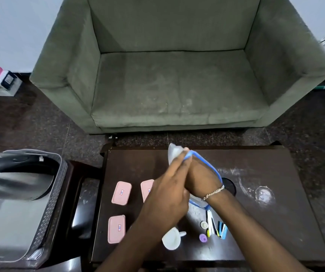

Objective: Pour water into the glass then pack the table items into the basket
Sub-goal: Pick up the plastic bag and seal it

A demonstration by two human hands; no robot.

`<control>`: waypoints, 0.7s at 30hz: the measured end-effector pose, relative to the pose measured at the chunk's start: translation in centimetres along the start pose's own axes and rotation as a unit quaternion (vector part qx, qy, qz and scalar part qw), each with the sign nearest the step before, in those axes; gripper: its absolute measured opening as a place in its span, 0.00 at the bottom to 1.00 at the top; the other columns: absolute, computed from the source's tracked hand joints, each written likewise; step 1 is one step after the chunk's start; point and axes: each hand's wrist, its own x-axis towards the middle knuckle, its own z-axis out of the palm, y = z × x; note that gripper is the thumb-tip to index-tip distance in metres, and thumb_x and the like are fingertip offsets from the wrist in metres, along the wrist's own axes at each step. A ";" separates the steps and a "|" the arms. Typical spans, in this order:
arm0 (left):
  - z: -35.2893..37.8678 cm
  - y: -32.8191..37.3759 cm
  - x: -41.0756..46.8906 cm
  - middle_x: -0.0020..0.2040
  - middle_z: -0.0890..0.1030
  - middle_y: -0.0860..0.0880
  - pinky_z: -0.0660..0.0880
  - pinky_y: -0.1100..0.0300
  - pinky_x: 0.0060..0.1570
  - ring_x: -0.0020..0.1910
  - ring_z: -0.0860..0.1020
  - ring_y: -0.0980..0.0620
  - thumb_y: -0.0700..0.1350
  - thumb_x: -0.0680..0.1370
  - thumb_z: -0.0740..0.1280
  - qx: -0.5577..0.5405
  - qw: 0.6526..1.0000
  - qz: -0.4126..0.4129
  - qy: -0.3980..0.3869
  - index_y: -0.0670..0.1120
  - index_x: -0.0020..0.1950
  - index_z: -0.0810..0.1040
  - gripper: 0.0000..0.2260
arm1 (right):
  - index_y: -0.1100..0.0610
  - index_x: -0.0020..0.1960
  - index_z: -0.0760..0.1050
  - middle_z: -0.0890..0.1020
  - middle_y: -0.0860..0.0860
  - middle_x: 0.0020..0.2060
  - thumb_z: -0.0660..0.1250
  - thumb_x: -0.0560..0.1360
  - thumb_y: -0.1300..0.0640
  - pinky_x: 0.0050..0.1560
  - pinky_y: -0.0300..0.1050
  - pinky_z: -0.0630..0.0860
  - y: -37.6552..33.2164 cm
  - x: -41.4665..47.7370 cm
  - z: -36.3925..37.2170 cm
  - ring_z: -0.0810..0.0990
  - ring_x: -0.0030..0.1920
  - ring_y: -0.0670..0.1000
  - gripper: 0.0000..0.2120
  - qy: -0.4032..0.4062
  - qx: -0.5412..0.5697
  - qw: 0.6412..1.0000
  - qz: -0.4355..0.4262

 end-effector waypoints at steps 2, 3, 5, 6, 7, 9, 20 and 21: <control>-0.3 -0.9 0.6 0.84 0.52 0.65 0.68 0.67 0.63 0.73 0.70 0.60 0.33 0.72 0.64 0.014 0.998 -0.054 0.016 0.54 0.82 0.63 0.39 | 0.57 0.57 0.78 0.83 0.53 0.53 0.63 0.77 0.61 0.49 0.44 0.74 -0.5 -0.8 0.1 0.82 0.52 0.56 0.10 0.054 0.006 0.997 -0.062; -0.5 -1.5 0.8 0.84 0.52 0.65 0.70 0.63 0.63 0.74 0.70 0.59 0.34 0.73 0.64 0.031 0.996 -0.077 0.013 0.54 0.82 0.63 0.38 | 0.55 0.54 0.80 0.84 0.51 0.50 0.65 0.76 0.59 0.46 0.46 0.74 -0.5 -1.3 0.1 0.82 0.50 0.56 0.08 0.081 -0.004 0.993 -0.084; -0.7 -2.6 1.1 0.84 0.52 0.65 0.71 0.58 0.63 0.73 0.72 0.55 0.36 0.74 0.64 0.043 0.993 -0.114 0.009 0.56 0.82 0.62 0.38 | 0.51 0.47 0.82 0.81 0.44 0.40 0.69 0.76 0.55 0.41 0.43 0.72 -0.3 -2.5 0.2 0.77 0.43 0.54 0.03 0.172 0.010 0.979 -0.113; -0.7 -2.9 1.1 0.84 0.53 0.66 0.70 0.57 0.65 0.73 0.72 0.54 0.36 0.74 0.64 0.043 0.991 -0.123 0.007 0.56 0.82 0.61 0.38 | 0.49 0.47 0.82 0.78 0.41 0.36 0.72 0.75 0.54 0.39 0.40 0.69 0.1 -2.9 0.4 0.73 0.41 0.50 0.01 0.215 0.030 0.971 -0.100; -0.7 -3.3 1.2 0.83 0.53 0.66 0.70 0.57 0.66 0.74 0.72 0.54 0.36 0.74 0.64 0.043 0.991 -0.127 0.003 0.57 0.82 0.61 0.38 | 0.48 0.48 0.80 0.74 0.39 0.35 0.74 0.74 0.56 0.37 0.36 0.66 0.4 -3.1 0.4 0.70 0.40 0.46 0.05 0.242 0.073 0.965 -0.077; -0.6 -3.6 1.4 0.83 0.54 0.66 0.70 0.55 0.68 0.74 0.72 0.53 0.36 0.73 0.64 0.050 0.990 -0.131 -0.001 0.57 0.82 0.61 0.39 | 0.45 0.55 0.75 0.76 0.40 0.37 0.76 0.72 0.59 0.37 0.31 0.67 1.3 -3.2 0.2 0.72 0.39 0.41 0.17 0.253 0.167 0.953 -0.028; 1.4 -2.9 3.7 0.85 0.55 0.60 0.71 0.48 0.68 0.78 0.67 0.50 0.34 0.76 0.65 0.121 0.985 -0.114 -0.049 0.50 0.83 0.61 0.37 | 0.53 0.45 0.84 0.85 0.48 0.34 0.74 0.69 0.59 0.32 0.28 0.70 7.6 -5.1 -5.2 0.81 0.37 0.46 0.05 0.046 0.122 0.987 0.098; 1.5 -2.9 3.8 0.85 0.54 0.60 0.71 0.48 0.67 0.79 0.67 0.50 0.34 0.76 0.65 0.128 0.984 -0.117 -0.051 0.50 0.83 0.61 0.36 | 0.53 0.42 0.83 0.84 0.48 0.32 0.74 0.69 0.59 0.33 0.30 0.70 8.4 -5.5 -5.7 0.81 0.36 0.45 0.03 0.058 0.120 0.986 0.101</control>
